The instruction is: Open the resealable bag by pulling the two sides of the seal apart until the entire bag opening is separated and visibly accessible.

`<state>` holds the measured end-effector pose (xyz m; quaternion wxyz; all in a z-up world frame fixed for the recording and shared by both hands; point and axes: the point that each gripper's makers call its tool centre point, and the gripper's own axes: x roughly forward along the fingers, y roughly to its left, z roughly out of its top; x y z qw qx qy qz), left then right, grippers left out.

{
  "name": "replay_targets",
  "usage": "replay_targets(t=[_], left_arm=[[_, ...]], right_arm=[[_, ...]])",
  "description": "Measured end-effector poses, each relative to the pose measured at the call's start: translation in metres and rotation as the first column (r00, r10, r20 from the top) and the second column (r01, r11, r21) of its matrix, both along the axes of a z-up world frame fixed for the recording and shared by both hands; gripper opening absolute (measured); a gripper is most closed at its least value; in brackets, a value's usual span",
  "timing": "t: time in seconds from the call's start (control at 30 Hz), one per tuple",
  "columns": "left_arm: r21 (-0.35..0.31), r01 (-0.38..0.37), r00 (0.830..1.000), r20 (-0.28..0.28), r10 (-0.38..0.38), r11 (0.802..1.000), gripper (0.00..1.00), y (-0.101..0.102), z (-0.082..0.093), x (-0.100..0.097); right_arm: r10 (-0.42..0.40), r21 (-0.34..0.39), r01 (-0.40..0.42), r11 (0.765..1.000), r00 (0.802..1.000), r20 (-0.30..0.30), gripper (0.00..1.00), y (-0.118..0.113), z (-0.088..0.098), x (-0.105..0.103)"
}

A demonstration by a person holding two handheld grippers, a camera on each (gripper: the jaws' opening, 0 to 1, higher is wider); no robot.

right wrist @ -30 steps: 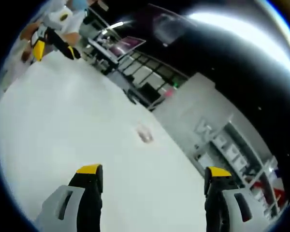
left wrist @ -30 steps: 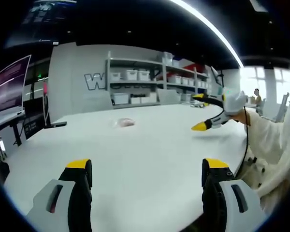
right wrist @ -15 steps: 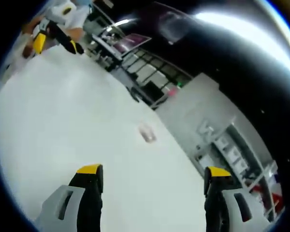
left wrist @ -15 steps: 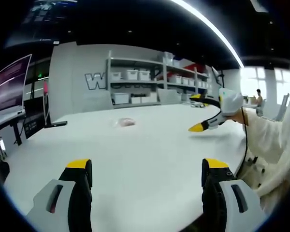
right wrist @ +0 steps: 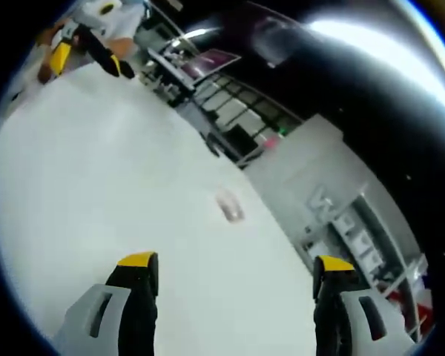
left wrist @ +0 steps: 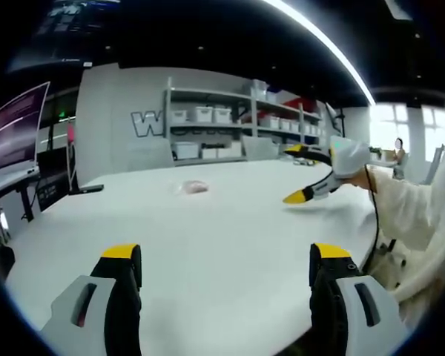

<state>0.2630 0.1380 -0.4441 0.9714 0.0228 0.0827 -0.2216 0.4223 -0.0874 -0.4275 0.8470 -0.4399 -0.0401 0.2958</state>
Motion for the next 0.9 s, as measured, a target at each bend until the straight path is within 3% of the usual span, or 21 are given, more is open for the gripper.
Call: replay_targets(t=[0.9], left_arm=[[-0.011,-0.010,1.000,0.013,0.010,1.000,0.93,0.007,0.007,-0.006]], right_arm=[[0.022,0.001,-0.022,1.000,1.000,-0.013,0.85,0.023,0.004,0.013]])
